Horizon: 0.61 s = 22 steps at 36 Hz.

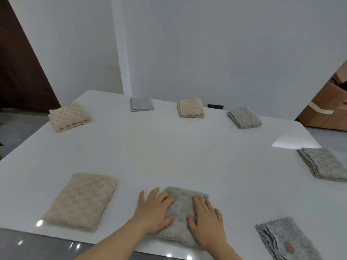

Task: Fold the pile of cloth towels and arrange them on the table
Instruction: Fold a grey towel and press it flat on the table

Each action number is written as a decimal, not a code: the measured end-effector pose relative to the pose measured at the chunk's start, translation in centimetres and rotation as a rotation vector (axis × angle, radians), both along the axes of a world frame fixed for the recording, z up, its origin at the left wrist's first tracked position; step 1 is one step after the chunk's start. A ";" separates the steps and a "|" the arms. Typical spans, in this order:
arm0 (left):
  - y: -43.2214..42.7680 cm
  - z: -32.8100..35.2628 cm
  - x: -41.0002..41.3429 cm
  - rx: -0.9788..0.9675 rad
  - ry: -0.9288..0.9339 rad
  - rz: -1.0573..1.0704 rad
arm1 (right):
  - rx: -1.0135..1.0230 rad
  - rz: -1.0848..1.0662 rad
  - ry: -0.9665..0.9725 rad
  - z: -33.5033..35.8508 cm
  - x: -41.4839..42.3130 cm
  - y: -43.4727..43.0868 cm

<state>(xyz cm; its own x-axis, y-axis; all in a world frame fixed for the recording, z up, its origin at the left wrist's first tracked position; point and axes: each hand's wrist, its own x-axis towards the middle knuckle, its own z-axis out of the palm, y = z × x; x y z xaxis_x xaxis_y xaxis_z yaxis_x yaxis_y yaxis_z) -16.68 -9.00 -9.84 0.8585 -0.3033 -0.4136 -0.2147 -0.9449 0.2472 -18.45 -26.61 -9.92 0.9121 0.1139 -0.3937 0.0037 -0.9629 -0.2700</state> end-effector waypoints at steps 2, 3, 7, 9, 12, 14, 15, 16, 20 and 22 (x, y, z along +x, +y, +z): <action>0.0 0.4 0.9 0.012 0.027 -0.027 | 0.018 -0.021 -0.005 0.4 0.5 0.1; -0.1 0.6 1.3 0.023 0.030 -0.048 | 0.015 -0.020 0.000 0.7 0.7 0.1; -0.6 0.9 2.3 0.037 0.012 -0.122 | 0.029 -0.028 0.013 1.0 1.1 0.1; -0.5 0.7 2.4 0.013 0.024 -0.116 | 0.041 -0.043 0.034 0.9 1.1 0.2; 0.1 0.1 2.2 -0.031 0.064 -0.076 | 0.053 -0.069 0.043 0.7 1.1 0.2; 0.6 0.0 2.1 -0.057 0.081 -0.070 | 0.056 -0.082 0.040 0.7 1.1 0.2; 0.8 -0.1 2.1 -0.066 0.090 -0.074 | 0.057 -0.081 0.038 0.7 1.0 0.2; 1.0 -0.1 2.2 -0.069 0.105 -0.083 | 0.057 -0.078 0.037 0.7 0.9 0.2; 1.3 0.1 2.5 -0.038 0.156 -0.135 | 0.058 -0.064 0.048 0.4 0.2 -0.2; 1.3 0.2 2.5 -0.026 0.154 -0.147 | 0.049 -0.051 0.051 0.2 -0.1 -0.6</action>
